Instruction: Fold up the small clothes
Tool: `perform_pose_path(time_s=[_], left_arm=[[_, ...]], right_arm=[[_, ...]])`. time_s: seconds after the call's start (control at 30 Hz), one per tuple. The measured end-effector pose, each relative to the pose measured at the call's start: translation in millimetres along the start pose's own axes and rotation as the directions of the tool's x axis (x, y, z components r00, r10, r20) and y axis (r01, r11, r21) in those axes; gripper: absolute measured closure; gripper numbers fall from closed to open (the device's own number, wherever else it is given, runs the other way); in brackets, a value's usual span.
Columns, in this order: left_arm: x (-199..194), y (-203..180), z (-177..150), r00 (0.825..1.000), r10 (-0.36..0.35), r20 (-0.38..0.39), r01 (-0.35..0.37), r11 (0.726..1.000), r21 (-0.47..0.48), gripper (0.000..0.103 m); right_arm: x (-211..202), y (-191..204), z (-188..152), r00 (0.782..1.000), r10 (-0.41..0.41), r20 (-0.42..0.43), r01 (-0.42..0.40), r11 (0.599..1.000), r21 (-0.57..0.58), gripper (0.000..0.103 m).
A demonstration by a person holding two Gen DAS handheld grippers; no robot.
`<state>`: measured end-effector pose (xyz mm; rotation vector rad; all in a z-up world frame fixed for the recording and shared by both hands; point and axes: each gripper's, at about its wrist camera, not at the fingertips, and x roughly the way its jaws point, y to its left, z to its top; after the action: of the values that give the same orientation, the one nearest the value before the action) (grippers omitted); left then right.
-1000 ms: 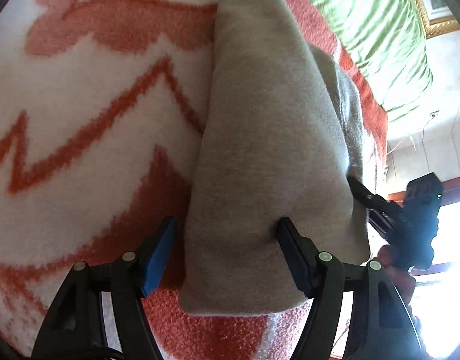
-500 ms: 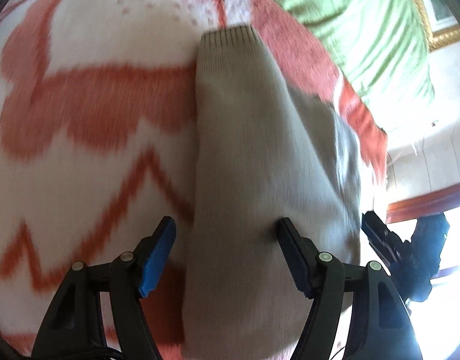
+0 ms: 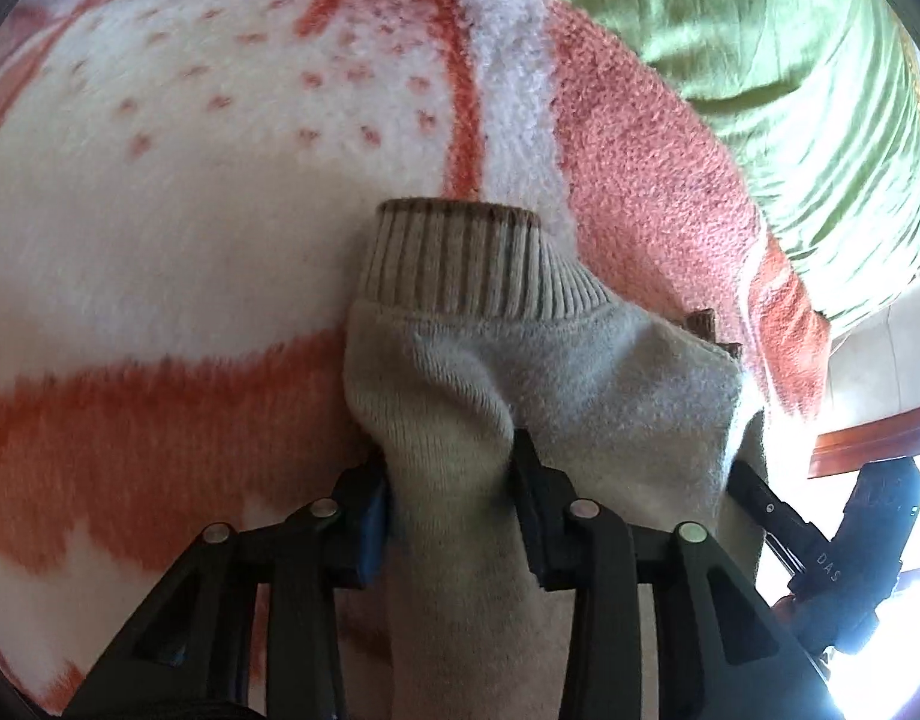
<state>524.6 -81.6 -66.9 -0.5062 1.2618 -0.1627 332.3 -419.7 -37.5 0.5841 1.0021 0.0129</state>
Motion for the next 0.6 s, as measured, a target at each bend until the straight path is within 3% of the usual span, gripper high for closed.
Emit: perform_pose_path(time_s=[0.07, 0.17, 0.37, 0.47, 0.6], left_arm=[[-4.1, 3.8, -1.1, 1.0, -0.026, 0.0, 0.026, 1.0, -0.005, 0.063], [-26.8, 20.6, -17.2, 0.998, -0.055, 0.001, 0.055, 0.998, -0.014, 0.062], [-63.9, 41.1, -77.1, 0.991, -0.135, 0.023, 0.137, 0.988, -0.078, 0.059], [-72.3, 48.1, -113.1, 0.987, -0.158, 0.009, 0.158, 0.98, -0.119, 0.048], [-74.4, 47.8, -141.1, 0.989, -0.149, -0.016, 0.146, 0.982, -0.121, 0.038]], right_arm=[[-6.1, -2.3, -0.1, 1.0, 0.022, 0.003, -0.022, 1.0, 0.013, 0.085], [-30.8, -3.9, -4.7, 0.999, 0.036, 0.017, -0.036, 0.999, 0.019, 0.072], [-76.2, -10.9, -38.8, 0.997, 0.078, 0.008, -0.078, 0.997, 0.009, 0.051], [-83.9, -16.3, -57.1, 0.995, 0.095, -0.003, -0.095, 0.995, 0.034, 0.039], [-78.2, -20.2, -74.0, 0.993, 0.114, -0.029, -0.113, 0.993, 0.043, 0.038]])
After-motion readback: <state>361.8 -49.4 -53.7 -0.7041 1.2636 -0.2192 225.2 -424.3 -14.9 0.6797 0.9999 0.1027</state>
